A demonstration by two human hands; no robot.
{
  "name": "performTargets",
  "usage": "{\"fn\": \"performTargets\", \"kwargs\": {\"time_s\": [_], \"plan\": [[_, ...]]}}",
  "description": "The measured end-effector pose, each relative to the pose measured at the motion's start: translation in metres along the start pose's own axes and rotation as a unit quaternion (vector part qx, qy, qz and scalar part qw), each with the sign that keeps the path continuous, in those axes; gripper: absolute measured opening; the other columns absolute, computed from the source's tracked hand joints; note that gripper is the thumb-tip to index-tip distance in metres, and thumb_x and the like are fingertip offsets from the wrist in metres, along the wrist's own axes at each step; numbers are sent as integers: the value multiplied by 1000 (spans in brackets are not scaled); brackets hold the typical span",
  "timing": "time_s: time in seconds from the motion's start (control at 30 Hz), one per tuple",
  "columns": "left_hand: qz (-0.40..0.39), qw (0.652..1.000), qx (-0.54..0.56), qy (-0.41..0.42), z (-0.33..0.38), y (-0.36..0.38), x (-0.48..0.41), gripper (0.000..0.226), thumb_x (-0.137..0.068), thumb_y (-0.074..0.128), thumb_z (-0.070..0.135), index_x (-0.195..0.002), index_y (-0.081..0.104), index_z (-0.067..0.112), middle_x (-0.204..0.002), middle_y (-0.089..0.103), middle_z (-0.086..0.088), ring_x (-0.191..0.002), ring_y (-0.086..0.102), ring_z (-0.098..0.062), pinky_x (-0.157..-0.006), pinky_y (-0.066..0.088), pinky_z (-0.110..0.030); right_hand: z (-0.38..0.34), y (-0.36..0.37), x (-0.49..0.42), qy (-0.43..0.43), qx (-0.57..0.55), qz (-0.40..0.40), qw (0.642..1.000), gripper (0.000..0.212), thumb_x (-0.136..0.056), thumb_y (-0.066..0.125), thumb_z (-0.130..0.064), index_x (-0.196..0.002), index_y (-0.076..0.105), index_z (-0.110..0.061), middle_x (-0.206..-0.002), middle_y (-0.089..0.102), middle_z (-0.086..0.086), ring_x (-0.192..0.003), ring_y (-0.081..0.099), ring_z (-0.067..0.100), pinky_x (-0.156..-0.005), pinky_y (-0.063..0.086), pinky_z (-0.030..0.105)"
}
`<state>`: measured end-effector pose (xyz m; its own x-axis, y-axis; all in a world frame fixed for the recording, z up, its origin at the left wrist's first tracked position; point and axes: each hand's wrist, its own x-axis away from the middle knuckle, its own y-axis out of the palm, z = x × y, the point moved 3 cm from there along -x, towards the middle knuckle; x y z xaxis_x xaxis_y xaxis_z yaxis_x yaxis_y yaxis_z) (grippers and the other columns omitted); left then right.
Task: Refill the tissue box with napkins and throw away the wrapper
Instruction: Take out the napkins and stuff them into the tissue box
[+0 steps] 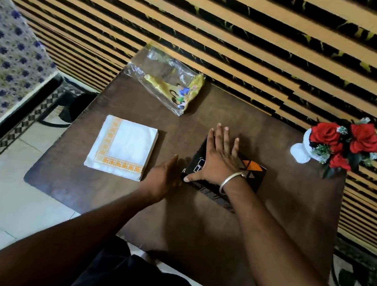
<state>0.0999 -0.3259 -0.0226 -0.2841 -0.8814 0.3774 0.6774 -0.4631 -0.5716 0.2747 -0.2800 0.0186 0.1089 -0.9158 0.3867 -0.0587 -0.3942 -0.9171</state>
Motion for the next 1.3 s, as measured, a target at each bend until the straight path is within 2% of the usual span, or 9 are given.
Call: {"fn": "performTargets", "kwargs": {"time_s": [0.17, 0.47, 0.6, 0.67, 0.83, 0.93, 1.0, 1.1, 1.3], "plan": [[-5, 1000, 14, 7, 3, 0, -8, 68, -94, 62, 15, -153, 30, 11, -149, 49, -10, -135, 49, -25, -101, 36, -20, -2, 7, -8, 12, -22, -65, 998, 162, -42, 81, -74, -153, -21, -13, -162, -22, 14, -148, -25, 33, -119, -14, 57], [4, 998, 15, 61, 3, -6, -11, 49, -94, 62, 12, -142, 52, 13, -137, 61, -3, -121, 57, -9, -90, 40, -10, 0, 8, -4, 4, -32, -47, 998, 157, -47, 83, -69, -154, -18, -12, -165, -10, 11, -152, -10, 31, -122, -5, 54], [7, 994, 6, 109, 4, 3, -9, 42, -90, 55, 20, -132, 60, 18, -116, 73, -3, -104, 69, -15, -87, 55, -30, -1, 7, -4, 2, -32, -45, 998, 156, -47, 83, -67, -154, -16, -11, -165, -7, 12, -152, -8, 32, -122, -4, 56], [36, 994, 22, 98, 5, 9, -9, 37, -90, 57, 18, -126, 64, 13, -110, 75, -7, -100, 71, -20, -81, 52, -27, -1, 7, -4, 3, -32, -45, 998, 155, -47, 83, -67, -154, -15, -11, -165, -7, 12, -152, -7, 32, -122, -4, 56], [161, 965, 159, -133, -17, 17, -12, 18, -93, 55, 10, -105, 67, 3, -97, 73, -15, -82, 70, -28, -73, 55, -35, 7, 4, 1, -12, -32, -30, 999, 153, -47, 83, -68, -155, -11, -14, -165, -3, 12, -153, -2, 32, -123, 0, 54], [117, 870, 381, -290, -24, 24, -14, 19, -97, 52, 12, -91, 62, -4, -90, 70, -28, -64, 70, -31, -56, 62, -40, 17, 5, 5, -29, -45, -16, 998, 149, -46, 83, -69, -155, -10, -28, -164, 2, 14, -152, -1, 35, -122, 1, 57], [108, 832, 419, -349, -21, 26, -11, 27, -98, 53, 15, -83, 60, -7, -74, 66, -26, -44, 64, -27, -40, 56, -34, 23, 9, 8, -44, -59, -15, 997, 145, -44, 83, -70, -154, -4, -33, -164, 4, 14, -152, -2, 35, -121, 0, 58], [104, 896, 311, -300, -16, 26, -10, 33, -98, 57, 22, -84, 64, -7, -73, 70, -22, -46, 65, -26, -45, 58, -34, 26, 13, 10, -51, -91, -3, 995, 122, -48, 78, -74, -147, 17, -35, -163, 7, 11, -152, -3, 33, -121, -1, 57], [117, 983, 113, -84, 6, 19, -23, 22, -93, 59, 21, -113, 65, 15, -107, 73, -9, -96, 69, -23, -87, 57, -40, 18, 14, 3, -32, -91, 20, 995, 51, -83, 57, -63, -120, 43, -32, -159, 16, 13, -150, 4, 36, -118, 0, 61]]}}
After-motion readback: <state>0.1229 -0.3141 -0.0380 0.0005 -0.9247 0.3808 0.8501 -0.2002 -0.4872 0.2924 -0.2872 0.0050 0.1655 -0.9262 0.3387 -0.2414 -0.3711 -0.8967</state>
